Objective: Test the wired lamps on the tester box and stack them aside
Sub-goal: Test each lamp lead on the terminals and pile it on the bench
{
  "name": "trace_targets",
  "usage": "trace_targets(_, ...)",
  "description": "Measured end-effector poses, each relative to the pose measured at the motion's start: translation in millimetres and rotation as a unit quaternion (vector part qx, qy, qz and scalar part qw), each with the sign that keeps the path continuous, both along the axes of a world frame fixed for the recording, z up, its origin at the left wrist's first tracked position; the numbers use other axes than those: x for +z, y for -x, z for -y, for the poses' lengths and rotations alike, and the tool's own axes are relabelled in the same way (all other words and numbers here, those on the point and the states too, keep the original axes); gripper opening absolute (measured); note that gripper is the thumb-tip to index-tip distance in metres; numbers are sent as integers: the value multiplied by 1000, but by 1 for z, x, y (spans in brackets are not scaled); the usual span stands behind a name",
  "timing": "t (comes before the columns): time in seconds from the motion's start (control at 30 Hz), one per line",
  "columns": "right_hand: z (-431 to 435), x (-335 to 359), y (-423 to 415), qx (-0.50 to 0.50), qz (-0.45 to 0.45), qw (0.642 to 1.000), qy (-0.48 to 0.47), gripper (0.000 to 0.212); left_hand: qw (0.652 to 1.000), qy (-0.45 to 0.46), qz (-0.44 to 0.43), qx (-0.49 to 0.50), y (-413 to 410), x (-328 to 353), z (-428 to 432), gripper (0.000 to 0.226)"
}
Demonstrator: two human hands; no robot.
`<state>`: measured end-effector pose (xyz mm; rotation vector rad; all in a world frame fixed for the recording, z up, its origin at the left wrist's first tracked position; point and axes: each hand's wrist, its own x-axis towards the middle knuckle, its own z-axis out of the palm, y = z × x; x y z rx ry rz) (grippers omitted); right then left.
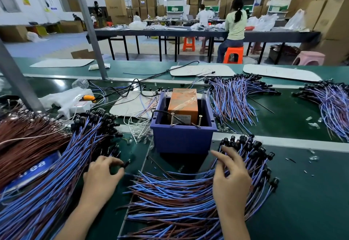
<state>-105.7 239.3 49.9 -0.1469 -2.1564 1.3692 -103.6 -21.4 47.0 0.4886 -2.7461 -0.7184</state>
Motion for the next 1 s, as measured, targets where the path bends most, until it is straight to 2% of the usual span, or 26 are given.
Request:
trace_targets(0.07, 5, 9, -4, 150, 28, 984, 95, 43, 988, -125, -79, -50, 0, 13, -16, 13)
trace_targets(0.17, 16, 14, -9, 318, 114, 925, 176, 38, 935, -302, -126, -137, -2, 37, -56, 21)
trace_targets(0.27, 17, 12, -8, 368, 141, 895, 209, 35, 899, -369, -125, -202, -3, 45, -94, 28)
trace_targets(0.4, 6, 10, -3, 352, 121, 891, 259, 28, 862, -447, -91, -223, -2, 48, -108, 33)
trace_targets(0.5, 4, 5, -1, 378, 136, 878, 259, 23, 865, -424, -57, -262, -3, 45, -110, 38)
trace_targets(0.57, 5, 1, 0, 380, 133, 873, 274, 27, 867, -403, -28, -292, -4, 41, -108, 43)
trace_targets(0.63, 4, 2, 2, 341, 104, 865, 352, 30, 860, -413, 6, -300, -4, 36, -102, 52)
trace_targets(0.7, -2, 4, 3, 285, 61, 829, 478, 32, 863, -409, 49, -292, -6, 30, -90, 53)
trace_targets(0.77, -11, 5, 4, 228, 22, 794, 563, 34, 871, -380, 105, -291, -7, 26, -77, 39)
trace_targets(0.8, -15, 6, 5, 200, 12, 791, 579, 34, 876, -360, 130, -294, -7, 26, -71, 30)
trace_targets(0.9, -20, 4, 6, 137, 3, 821, 555, 29, 891, -297, 169, -300, -5, 26, -49, 18)
trace_targets(1.0, -18, 2, 5, 77, 3, 888, 454, 35, 890, -283, 181, -308, -4, 31, -28, 18)
